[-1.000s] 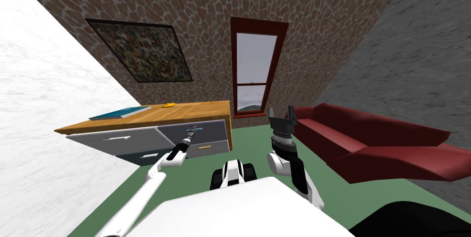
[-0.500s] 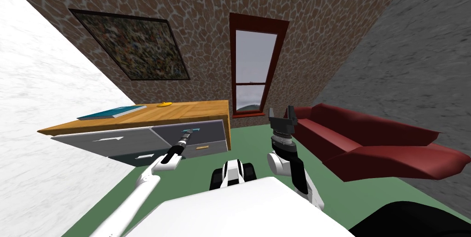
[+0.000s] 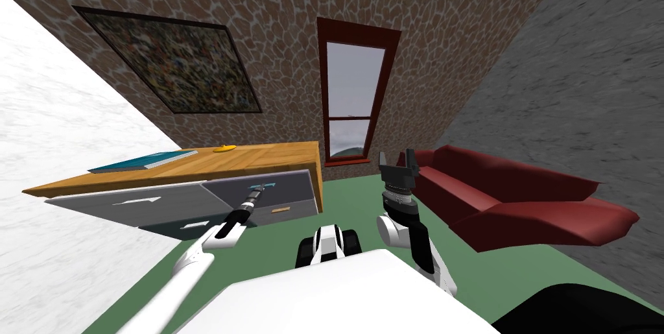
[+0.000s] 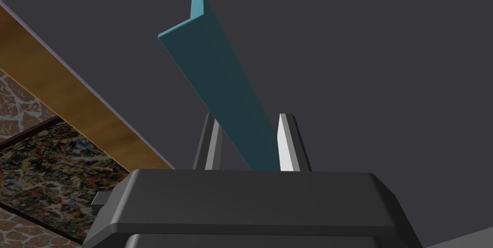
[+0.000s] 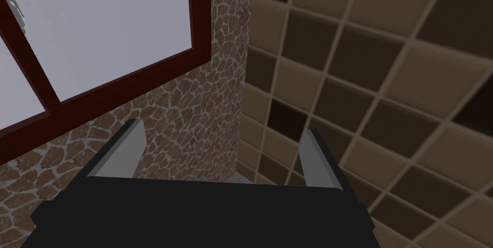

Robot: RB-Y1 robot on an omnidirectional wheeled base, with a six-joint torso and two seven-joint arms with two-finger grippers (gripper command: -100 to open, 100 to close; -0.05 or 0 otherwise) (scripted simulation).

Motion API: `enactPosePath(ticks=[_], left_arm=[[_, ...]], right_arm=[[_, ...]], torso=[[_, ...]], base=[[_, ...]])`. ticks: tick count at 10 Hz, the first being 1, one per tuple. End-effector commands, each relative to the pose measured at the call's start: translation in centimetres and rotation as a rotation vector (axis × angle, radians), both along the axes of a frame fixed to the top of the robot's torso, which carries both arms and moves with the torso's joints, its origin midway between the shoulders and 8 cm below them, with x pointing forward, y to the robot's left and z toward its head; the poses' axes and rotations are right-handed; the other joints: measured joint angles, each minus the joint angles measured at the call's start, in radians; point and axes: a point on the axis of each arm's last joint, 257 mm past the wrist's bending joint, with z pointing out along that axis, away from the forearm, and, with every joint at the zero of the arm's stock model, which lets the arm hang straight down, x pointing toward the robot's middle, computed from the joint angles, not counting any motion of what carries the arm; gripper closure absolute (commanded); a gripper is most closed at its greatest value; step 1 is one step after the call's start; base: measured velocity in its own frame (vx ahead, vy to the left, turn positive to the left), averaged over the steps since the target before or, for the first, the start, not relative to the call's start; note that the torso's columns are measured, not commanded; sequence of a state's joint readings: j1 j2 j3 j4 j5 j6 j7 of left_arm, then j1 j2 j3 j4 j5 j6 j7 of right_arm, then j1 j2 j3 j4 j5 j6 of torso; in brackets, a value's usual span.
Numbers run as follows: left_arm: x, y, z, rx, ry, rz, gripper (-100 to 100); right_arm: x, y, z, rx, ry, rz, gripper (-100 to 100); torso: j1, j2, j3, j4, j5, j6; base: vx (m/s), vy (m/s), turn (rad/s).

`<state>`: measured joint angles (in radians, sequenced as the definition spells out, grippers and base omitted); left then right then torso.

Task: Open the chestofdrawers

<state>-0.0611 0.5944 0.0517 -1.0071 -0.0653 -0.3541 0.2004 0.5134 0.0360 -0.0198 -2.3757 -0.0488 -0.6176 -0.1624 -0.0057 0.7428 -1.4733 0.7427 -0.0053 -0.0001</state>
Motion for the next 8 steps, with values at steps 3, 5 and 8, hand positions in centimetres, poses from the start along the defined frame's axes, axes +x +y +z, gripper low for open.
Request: enactPosePath(ticks=[3,5,8], left_arm=[[-1.5,3.4,0.8,0.006,-0.012,0.003,100],[-2.3,4.7,0.7,0.002,-0.007,0.003,100],[-3.1,5.8,0.6,-0.016,0.001,0.002,100]], right_arm=[[0.0,0.0,0.0,0.0,0.0,0.0,0],[0.0,0.0,0.0,0.0,0.0,0.0,0],[0.0,0.0,0.0,0.0,0.0,0.0,0]], torso=[[0.0,0.001,0.0,0.001,0.0,0.001],[-0.002,0.0,0.0,0.0,0.0,0.002],[-0.002,0.0,0.0,-0.001,0.0,0.002]], base=[[0.002,-0.063,-0.036],[0.009,-0.065,-0.021],[0.004,-0.056,-0.016]])
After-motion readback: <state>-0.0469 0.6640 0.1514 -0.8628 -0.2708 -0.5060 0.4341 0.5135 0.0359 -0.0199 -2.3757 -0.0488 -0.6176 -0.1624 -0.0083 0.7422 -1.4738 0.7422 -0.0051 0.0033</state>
